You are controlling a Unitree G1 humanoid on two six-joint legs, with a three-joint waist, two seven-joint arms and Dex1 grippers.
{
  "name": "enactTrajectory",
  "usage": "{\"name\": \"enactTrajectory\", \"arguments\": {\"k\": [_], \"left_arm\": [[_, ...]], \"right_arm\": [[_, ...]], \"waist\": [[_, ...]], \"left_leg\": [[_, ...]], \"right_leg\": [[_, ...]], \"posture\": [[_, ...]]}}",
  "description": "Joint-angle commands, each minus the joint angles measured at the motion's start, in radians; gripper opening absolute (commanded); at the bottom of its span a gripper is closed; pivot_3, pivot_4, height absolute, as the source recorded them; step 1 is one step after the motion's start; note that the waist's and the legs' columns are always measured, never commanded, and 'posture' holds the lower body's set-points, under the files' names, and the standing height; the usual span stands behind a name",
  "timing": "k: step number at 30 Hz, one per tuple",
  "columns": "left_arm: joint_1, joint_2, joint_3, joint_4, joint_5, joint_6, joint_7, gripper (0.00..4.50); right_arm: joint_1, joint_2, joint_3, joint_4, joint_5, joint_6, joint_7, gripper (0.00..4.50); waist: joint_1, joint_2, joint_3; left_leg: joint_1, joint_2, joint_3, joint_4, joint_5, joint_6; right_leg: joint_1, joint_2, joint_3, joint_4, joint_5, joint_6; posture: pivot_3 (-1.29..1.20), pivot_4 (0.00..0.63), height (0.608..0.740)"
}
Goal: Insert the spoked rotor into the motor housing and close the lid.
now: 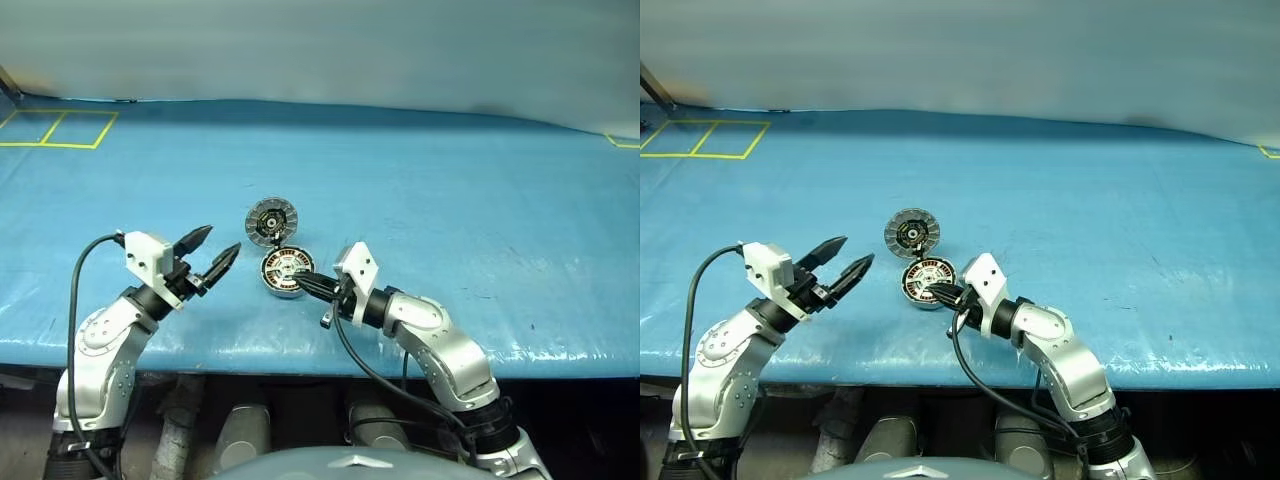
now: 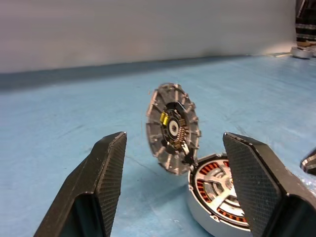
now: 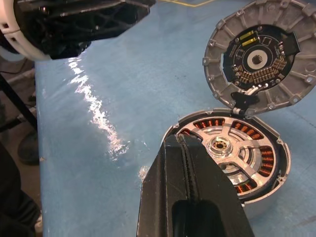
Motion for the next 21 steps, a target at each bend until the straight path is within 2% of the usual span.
{"name": "enactTrajectory", "arguments": {"k": [1,5,10,17,21], "left_arm": [[-0.097,0.002,0.048,0.120,0.004,-0.019,0.016,2.95],[-0.208,0.010,0.026,0.254,0.028,-0.044,-0.028,1.70],[-0.427,-0.013,-0.036,0.546,0.097,-0.109,-0.105,0.01],[-0.693,-0.048,-0.158,0.917,0.224,-0.192,-0.245,0.01],[-0.798,-0.086,-0.218,1.024,0.258,-0.225,-0.368,0.01]], "right_arm": [[-0.014,-0.006,0.001,-0.004,-0.015,-0.013,-0.027,0.00],[-0.014,-0.016,-0.009,-0.015,0.010,0.009,-0.029,0.00],[-0.003,-0.043,-0.007,-0.027,-0.003,0.018,-0.044,0.00],[0.054,-0.072,-0.030,-0.096,0.036,0.067,-0.059,0.00],[0.112,-0.116,-0.051,-0.155,0.080,0.105,-0.039,0.00]], "waist": [[0.002,0.000,0.000],[0.001,-0.001,0.000],[0.002,-0.001,0.000],[0.000,-0.002,0.000],[0.000,-0.002,0.001]], "left_leg": [[0.000,0.000,0.000,0.000,0.000,0.000],[-0.001,-0.001,-0.001,0.000,0.000,-0.001],[-0.002,-0.001,-0.002,0.000,0.000,-0.001],[-0.004,-0.002,-0.002,0.000,0.000,-0.001],[-0.005,-0.002,-0.002,0.000,0.000,0.000]], "right_leg": [[0.000,0.000,0.000,0.000,0.000,0.000],[0.000,0.000,0.000,-0.001,0.002,0.003],[0.000,0.000,-0.001,-0.001,0.003,0.004],[-0.001,0.000,-0.001,-0.002,0.003,0.004],[-0.001,0.000,-0.001,-0.002,0.003,0.004]], "posture": [[0.00,0.150,0.740],[0.00,0.150,0.740],[0.00,0.150,0.740],[0.00,0.150,0.740],[0.00,0.150,0.740]]}}
